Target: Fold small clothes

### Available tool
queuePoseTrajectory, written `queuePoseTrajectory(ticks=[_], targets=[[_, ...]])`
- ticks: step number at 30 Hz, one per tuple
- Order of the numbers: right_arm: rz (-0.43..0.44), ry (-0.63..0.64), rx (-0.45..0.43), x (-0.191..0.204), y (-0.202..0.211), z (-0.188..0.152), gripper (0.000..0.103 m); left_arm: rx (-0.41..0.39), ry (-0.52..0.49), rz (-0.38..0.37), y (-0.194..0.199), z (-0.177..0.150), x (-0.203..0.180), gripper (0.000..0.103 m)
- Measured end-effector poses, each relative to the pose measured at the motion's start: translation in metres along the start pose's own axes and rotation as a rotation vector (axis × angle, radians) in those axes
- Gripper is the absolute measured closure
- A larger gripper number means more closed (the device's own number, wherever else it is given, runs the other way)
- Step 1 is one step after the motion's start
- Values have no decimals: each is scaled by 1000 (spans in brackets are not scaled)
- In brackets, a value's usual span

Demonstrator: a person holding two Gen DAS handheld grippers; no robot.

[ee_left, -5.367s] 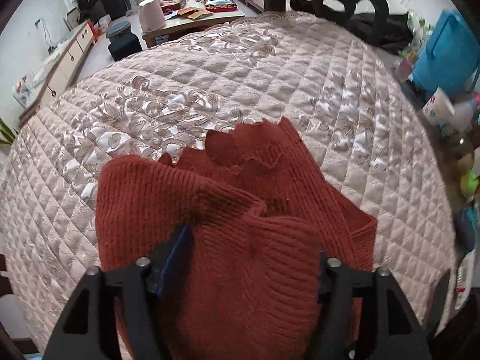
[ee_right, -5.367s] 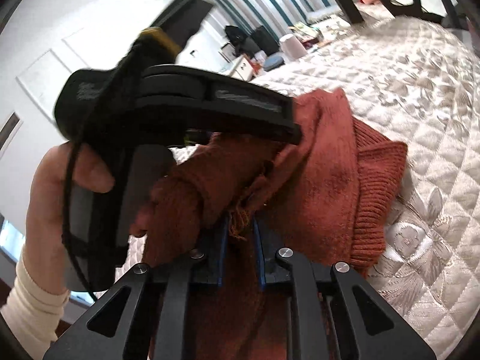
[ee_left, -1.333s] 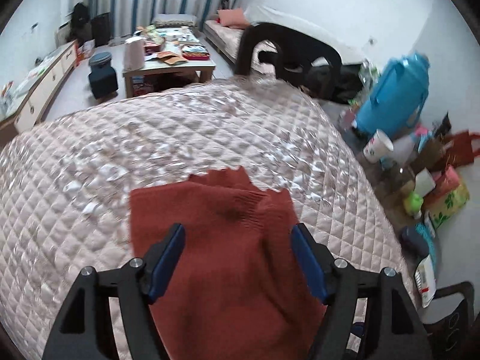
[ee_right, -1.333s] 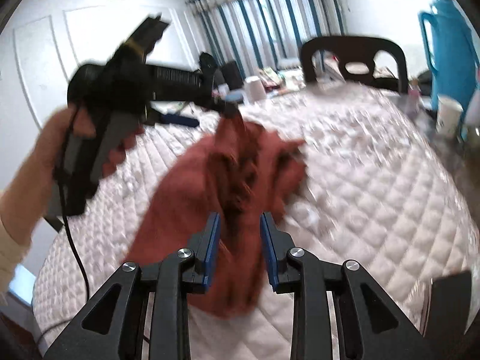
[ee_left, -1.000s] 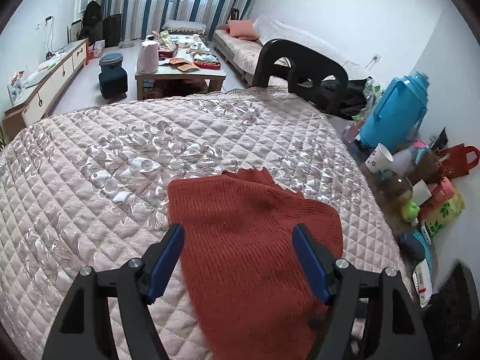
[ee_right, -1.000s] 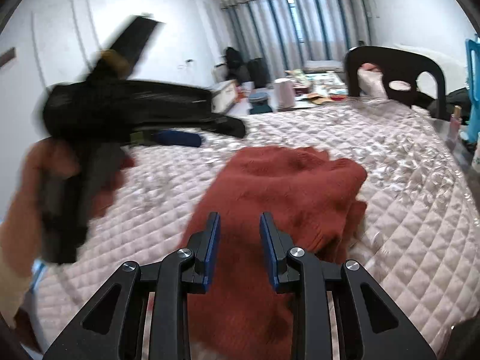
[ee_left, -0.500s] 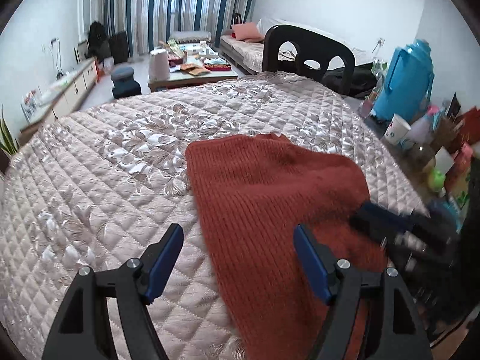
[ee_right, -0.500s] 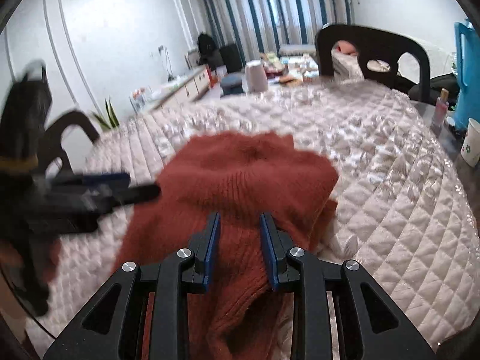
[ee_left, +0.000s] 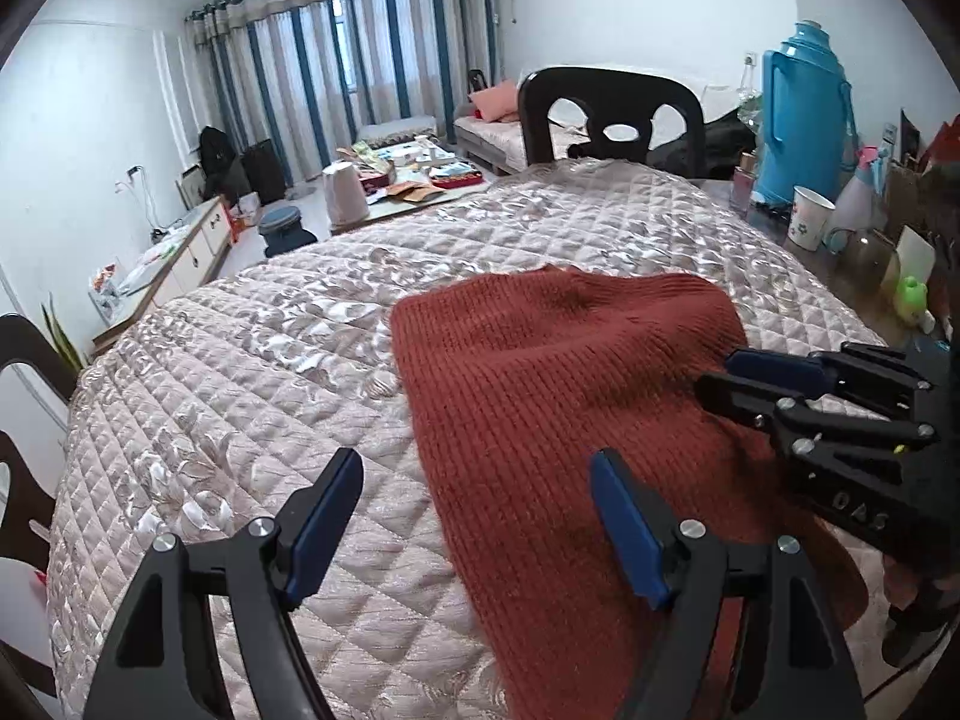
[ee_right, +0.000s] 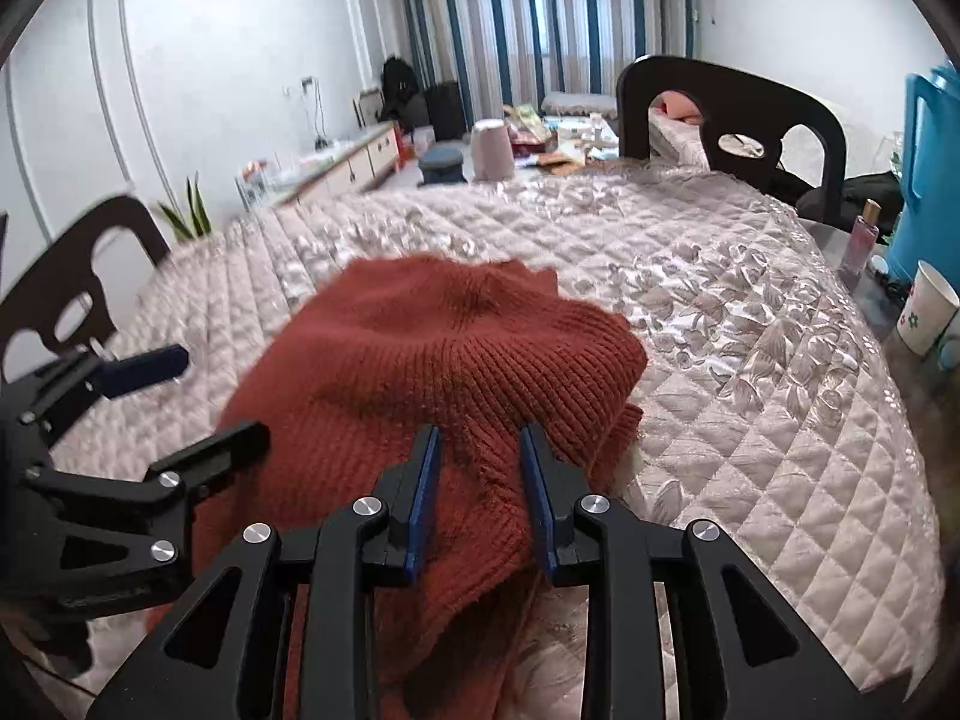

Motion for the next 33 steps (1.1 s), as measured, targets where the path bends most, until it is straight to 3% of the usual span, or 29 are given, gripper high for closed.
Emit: queuePoseTrajectory(ticks=[3,6,10,15,18,23,26,30,33], targets=[[-40,59,16,6,-9,-3,75,1,-8,-1,-1,-3,-3,22],[-39,35,14,5,-1,-2,75,-11,-18,6,1,-4,-4,22],[33,-2,-14,4,23,-7,72,-16,-31,-4,3,-5,-3,22],[92,-6,-5,8,46,-32,41,-34,-6,-27,2,-1,8,19],[108,-45,59,2,47,-52,41,3,30,-98,-10,7,19,8],[149,-151,139,-11,38,-75,41,138,178,-310,-45,15,39,8],[195,-209,151,-18,32,-80,36,161,219,-301,-60,18,45,8],[224,-210,150,-15,24,-76,33,225,315,-381,-80,20,58,8],[229,-182,170,-7,19,-70,32,247,293,-387,-88,21,54,8]])
Point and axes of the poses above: each gripper's, at about its wrist camera, not at the fingertips, and y roughly against the way its jaws point, x to its left, z to its top, the point moved 1 cm from there along -y, roughly the way its jaws point, and after that the axes turned 1 degree about z, right-handed, at the moved point
